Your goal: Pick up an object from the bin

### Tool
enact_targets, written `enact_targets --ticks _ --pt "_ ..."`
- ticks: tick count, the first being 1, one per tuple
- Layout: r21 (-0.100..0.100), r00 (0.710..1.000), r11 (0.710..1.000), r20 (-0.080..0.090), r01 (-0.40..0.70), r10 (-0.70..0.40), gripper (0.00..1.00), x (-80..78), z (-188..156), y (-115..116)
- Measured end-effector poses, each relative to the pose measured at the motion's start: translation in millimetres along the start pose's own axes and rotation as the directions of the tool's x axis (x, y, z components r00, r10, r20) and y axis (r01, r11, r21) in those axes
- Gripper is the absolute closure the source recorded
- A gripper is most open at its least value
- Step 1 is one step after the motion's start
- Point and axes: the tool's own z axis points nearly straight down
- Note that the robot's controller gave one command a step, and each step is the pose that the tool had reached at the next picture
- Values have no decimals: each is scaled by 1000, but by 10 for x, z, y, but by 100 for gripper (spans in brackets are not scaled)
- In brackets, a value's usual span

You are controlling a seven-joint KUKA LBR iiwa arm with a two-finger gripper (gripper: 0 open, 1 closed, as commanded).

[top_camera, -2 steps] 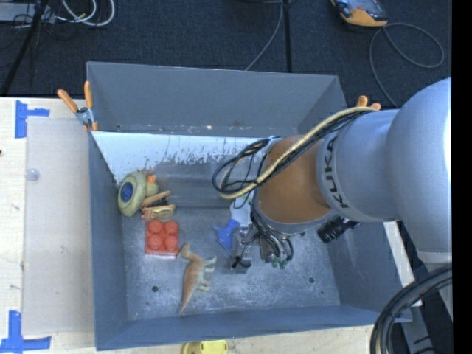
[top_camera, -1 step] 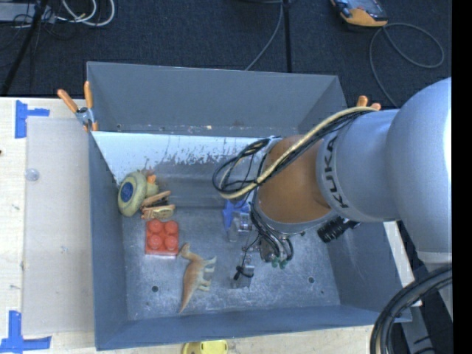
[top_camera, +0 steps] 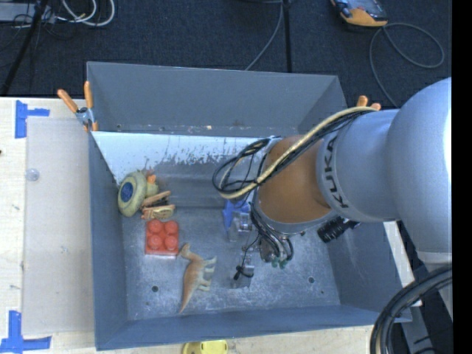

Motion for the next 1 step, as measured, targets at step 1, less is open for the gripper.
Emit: enact_targets --ticks 1 --pt "3 1000 1000 -2 12 -12 0 141 -29 233"
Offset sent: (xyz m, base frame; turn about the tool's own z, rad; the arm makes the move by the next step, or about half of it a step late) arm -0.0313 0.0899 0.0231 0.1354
